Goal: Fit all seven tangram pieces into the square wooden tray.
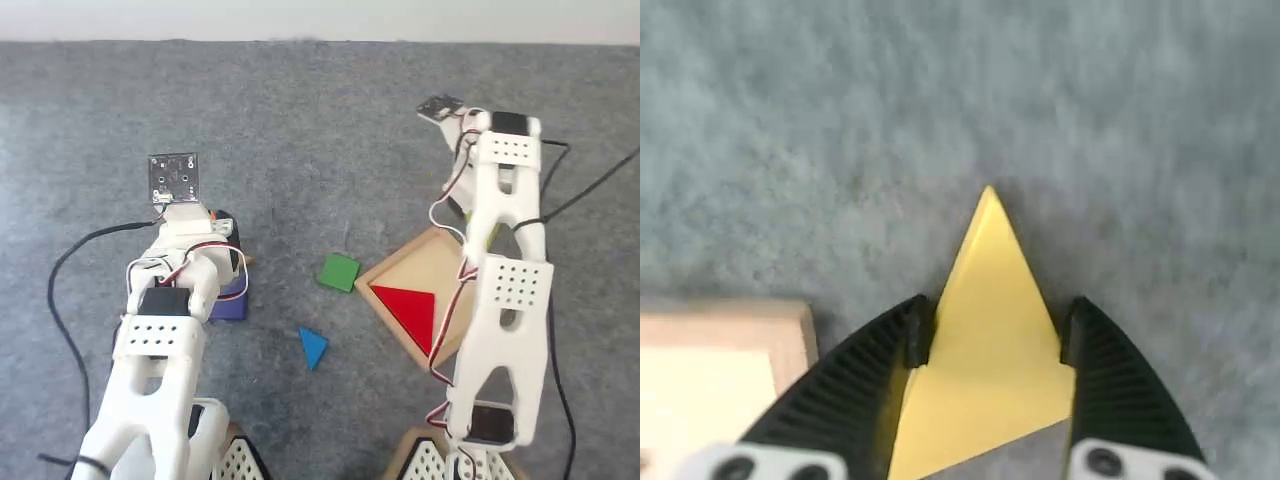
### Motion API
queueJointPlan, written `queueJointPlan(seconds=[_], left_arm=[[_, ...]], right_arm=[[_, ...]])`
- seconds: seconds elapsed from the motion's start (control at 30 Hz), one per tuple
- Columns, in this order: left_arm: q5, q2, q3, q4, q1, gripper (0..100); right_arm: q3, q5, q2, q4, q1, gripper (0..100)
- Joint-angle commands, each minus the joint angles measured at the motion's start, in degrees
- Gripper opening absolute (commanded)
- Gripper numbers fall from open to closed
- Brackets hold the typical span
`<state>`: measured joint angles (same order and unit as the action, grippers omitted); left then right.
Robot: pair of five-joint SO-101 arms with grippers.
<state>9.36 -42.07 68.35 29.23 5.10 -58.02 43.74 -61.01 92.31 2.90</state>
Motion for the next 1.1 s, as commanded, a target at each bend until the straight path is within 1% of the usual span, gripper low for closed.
queueJointPlan(seconds=[0.0, 0.1, 0.17, 0.23, 0.33, 0.43, 0.57, 0.7, 0.83, 0.93, 1.0, 1.07], left_arm=[[-0.6, 0.1, -0.4, -1.7, -0.2, 5], [-0.6, 0.1, -0.4, -1.7, -0.2, 5], [-0.6, 0.1, -0.4, -1.7, -0.2, 5], [-0.6, 0.1, -0.4, -1.7, -0.2, 5], [-0.6, 0.1, -0.4, -1.6, -0.2, 5], [-0.6, 0.1, -0.4, -1.6, -0.4, 5], [-0.6, 0.1, -0.4, -1.6, -0.4, 5], [-0.6, 0.1, -0.4, -1.6, -0.4, 5], [-0.6, 0.1, -0.4, -1.6, -0.4, 5], [-0.6, 0.1, -0.4, -1.6, -0.4, 5], [-0.6, 0.1, -0.4, -1.6, -0.5, 5], [-0.6, 0.1, -0.4, -1.6, -0.5, 5]], right_arm=[[-0.9, -4.0, 5.1, 4.8, 4.5, 18.8], [-0.9, -7.7, 5.5, 6.1, 5.6, 18.8], [-0.9, -8.4, 5.6, 7.0, 5.8, 18.9], [-0.9, -8.7, 5.1, 7.3, 6.8, 21.9], [-0.8, -8.8, 5.1, 7.4, 9.6, 29.9], [-1.2, -9.5, 6.5, 7.5, 11.1, 31.9], [-2.4, -17.9, 10.2, 7.5, 13.2, 32.0], [1.0, -22.1, 10.4, 7.9, 14.4, 32.0], [5.9, -33.1, 10.1, 7.3, 14.5, 32.1], [6.2, -38.3, 10.9, 7.0, 14.9, 32.2], [6.1, -40.6, 12.4, 7.4, 15.1, 32.2], [7.4, -41.1, 14.5, 7.6, 15.1, 32.2]])
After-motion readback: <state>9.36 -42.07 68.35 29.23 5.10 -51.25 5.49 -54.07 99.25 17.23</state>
